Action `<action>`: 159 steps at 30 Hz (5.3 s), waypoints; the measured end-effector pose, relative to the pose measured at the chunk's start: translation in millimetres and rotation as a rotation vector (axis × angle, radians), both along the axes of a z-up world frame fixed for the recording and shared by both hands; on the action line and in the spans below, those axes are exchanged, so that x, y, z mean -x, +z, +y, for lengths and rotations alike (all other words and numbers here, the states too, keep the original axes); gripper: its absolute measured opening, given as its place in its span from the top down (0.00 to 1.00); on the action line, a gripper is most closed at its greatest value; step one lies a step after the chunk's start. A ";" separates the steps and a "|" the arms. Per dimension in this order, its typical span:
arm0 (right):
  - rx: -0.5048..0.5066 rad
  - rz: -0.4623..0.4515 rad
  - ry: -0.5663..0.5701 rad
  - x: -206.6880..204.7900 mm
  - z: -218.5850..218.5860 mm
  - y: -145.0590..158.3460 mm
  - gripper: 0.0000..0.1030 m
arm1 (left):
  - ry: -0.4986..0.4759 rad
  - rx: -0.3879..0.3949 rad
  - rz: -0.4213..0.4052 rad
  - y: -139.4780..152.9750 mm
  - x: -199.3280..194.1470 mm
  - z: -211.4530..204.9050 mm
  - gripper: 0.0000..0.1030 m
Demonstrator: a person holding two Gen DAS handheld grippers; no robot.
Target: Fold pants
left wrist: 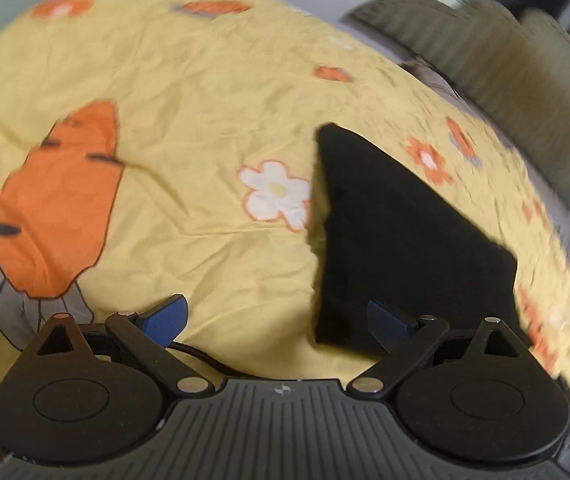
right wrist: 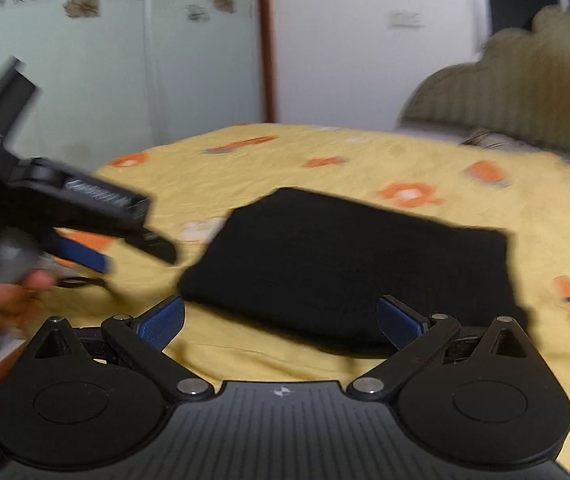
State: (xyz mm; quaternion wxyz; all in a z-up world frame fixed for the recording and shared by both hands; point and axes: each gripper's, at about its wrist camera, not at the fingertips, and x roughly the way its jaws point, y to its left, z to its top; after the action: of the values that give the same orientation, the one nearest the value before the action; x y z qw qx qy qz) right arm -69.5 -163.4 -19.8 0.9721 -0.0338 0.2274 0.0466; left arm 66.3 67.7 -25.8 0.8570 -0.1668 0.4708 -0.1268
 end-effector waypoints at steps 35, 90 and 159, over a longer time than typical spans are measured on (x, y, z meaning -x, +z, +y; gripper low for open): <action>0.012 -0.023 0.118 -49.9 -24.5 40.2 0.03 | -0.617 -0.374 -0.523 -25.4 43.5 -59.6 0.65; -0.165 0.118 -0.094 -55.5 -153.6 26.3 0.72 | -0.416 -0.307 -0.315 6.2 -11.9 -95.8 0.07; 0.035 0.183 -0.049 -121.4 -95.5 11.4 0.38 | -0.338 -0.343 -0.251 -5.1 -62.3 -107.0 0.02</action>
State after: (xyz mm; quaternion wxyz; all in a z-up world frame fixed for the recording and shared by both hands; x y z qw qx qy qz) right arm 51.8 -258.8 -8.4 0.9474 -0.0410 0.3166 0.0218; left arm 128.6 -39.3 -31.0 0.8911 0.0790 0.3965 -0.2062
